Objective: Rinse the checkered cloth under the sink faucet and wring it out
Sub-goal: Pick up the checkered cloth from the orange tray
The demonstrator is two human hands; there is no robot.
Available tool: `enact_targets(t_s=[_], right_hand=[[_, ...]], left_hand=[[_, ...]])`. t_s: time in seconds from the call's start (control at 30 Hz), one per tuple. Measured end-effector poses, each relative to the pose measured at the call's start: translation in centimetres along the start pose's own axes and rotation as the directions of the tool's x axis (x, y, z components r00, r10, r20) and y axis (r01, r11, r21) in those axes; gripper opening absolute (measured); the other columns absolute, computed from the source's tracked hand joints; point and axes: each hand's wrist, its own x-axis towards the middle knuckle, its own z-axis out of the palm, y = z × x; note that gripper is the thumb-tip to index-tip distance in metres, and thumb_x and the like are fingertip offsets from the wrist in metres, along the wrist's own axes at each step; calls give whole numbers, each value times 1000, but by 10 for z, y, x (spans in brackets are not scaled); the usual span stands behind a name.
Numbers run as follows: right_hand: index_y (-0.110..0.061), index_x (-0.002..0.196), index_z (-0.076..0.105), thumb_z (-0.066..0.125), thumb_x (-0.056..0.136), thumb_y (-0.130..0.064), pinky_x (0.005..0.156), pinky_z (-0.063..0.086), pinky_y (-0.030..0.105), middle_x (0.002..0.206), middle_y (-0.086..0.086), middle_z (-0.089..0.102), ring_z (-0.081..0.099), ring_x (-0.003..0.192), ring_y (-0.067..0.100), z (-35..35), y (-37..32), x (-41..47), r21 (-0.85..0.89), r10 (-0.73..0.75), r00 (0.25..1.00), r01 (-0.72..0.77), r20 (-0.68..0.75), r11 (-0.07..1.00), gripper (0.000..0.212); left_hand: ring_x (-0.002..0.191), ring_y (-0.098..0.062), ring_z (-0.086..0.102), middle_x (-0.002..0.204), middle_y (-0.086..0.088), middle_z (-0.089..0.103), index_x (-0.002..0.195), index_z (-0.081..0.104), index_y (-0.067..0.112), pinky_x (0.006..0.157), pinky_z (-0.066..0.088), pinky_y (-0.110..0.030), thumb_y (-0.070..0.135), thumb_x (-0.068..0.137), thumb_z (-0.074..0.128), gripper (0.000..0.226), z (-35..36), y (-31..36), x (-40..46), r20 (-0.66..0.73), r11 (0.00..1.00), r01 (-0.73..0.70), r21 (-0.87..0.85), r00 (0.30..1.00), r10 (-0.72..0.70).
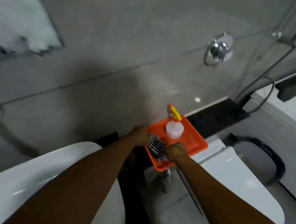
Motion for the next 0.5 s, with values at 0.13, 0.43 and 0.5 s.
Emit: enact_targets(t_s=[0.13, 0.43, 0.5], right_hand=[[6, 108, 66, 71, 84, -13, 88, 56, 40, 113, 25, 69, 66, 104, 35, 17, 30, 57, 17, 53, 997, -54, 55, 998, 31], [-3, 109, 58, 72, 85, -31, 58, 47, 26, 85, 7, 61, 60, 71, 18, 63, 50, 129, -86, -15, 984, 30, 177, 996, 39], [-3, 115, 58, 72, 85, -24, 62, 46, 24, 99, 10, 65, 57, 76, 16, 62, 50, 138, -123, -17, 969, 49, 246, 991, 40]], left_hand=[[102, -40, 67, 113, -26, 69, 100, 69, -1, 88, 54, -43, 20, 83, 58, 29, 51, 0, 63, 26, 998, 55, 36, 998, -56], [112, -35, 65, 125, -18, 67, 115, 65, 8, 99, 52, -46, 23, 83, 63, 35, 100, -8, 137, 148, 964, 0, 264, 988, -40], [115, -36, 63, 128, -19, 64, 119, 62, 7, 100, 51, -45, 22, 83, 63, 40, 97, -9, 139, 170, 958, -8, 287, 985, -43]])
